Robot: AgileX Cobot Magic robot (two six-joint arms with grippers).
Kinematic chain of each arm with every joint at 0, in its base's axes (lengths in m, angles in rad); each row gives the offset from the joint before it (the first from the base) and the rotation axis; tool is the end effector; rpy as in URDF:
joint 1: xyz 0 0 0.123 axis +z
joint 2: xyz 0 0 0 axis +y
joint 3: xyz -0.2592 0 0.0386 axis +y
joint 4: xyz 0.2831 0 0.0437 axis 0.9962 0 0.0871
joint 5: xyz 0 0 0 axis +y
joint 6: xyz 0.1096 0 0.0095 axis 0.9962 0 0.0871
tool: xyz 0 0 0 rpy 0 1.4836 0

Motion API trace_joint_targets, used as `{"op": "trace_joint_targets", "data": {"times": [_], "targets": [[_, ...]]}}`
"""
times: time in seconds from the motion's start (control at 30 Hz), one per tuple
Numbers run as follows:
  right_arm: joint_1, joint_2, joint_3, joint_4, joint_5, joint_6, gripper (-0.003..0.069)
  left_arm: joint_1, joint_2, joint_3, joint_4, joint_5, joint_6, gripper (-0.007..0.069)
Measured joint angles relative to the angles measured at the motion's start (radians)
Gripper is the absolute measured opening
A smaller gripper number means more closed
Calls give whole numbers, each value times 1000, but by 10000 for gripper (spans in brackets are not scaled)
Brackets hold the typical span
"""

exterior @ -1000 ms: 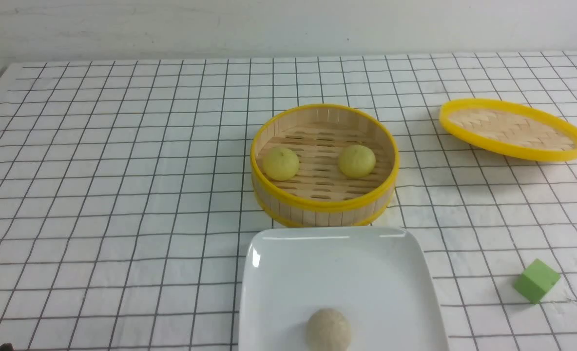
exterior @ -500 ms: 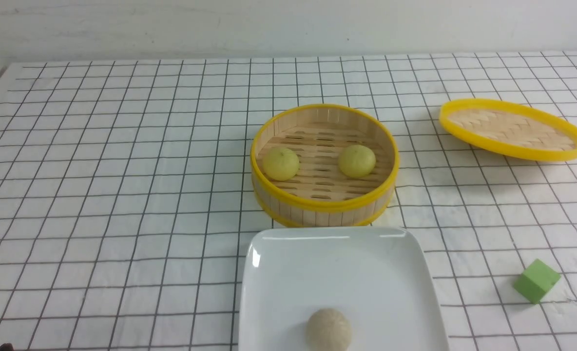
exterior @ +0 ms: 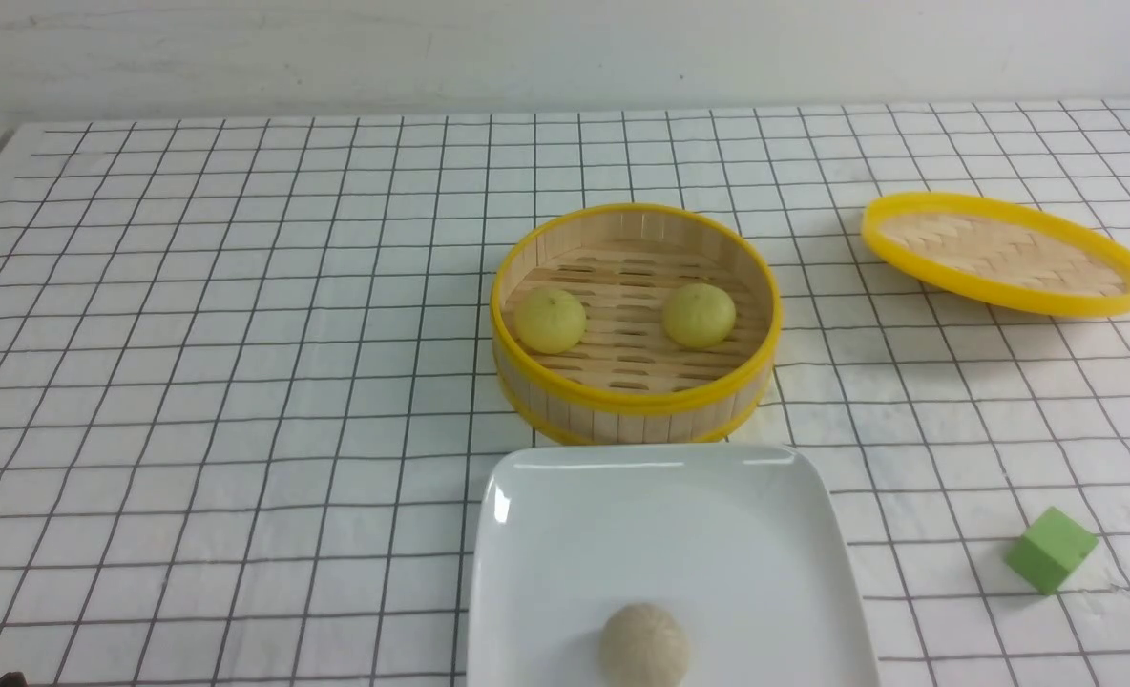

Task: Put the steamed buns into the plate on the white-black tablecloth.
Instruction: 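Reach toward a bun in the bamboo steamer with the right gripper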

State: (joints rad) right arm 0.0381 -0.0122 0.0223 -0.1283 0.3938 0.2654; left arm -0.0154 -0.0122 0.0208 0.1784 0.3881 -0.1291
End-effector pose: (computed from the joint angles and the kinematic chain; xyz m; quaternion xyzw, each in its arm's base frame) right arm 0.1285 -0.0005 0.1653 0.0584 0.8067 0.0345 0.5871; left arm 0.1286 0.0054 0.1668 0.0009 0.8058 0.0333 0.5913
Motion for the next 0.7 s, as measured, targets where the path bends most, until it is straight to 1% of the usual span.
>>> {"op": "trace_joint_targets", "data": {"times": [0.1,0.17,0.23,0.27,0.3,0.33,0.37,0.4,0.47,0.53,0.57,0.7], "targets": [[0,0,0,-11,0,-1,240,0,0,0,-1,0,-2,240],[0,0,0,-16,-1,6,240,0,0,0,-43,0,-41,240],[0,0,0,33,-14,71,240,0,0,0,-150,-3,-128,240],[0,0,1,77,-21,117,240,0,0,0,-248,-4,-194,240],[0,0,3,154,-32,191,240,0,0,0,-320,-4,-267,240],[0,0,3,216,-39,253,240,0,0,1,-421,-2,-353,240],[0,0,3,227,-39,265,240,0,0,1,-438,-2,-366,240],[0,0,3,308,-48,350,240,0,0,2,-536,-1,-455,240],[0,0,3,369,-49,416,240,0,0,5,-641,-2,-555,240],[0,0,3,384,-50,440,240,0,0,6,-663,-2,-578,240],[0,0,3,395,-51,455,240,0,0,7,-687,-2,-608,240],[0,0,3,425,-58,474,239,0,0,7,-709,-28,-625,240]]}}
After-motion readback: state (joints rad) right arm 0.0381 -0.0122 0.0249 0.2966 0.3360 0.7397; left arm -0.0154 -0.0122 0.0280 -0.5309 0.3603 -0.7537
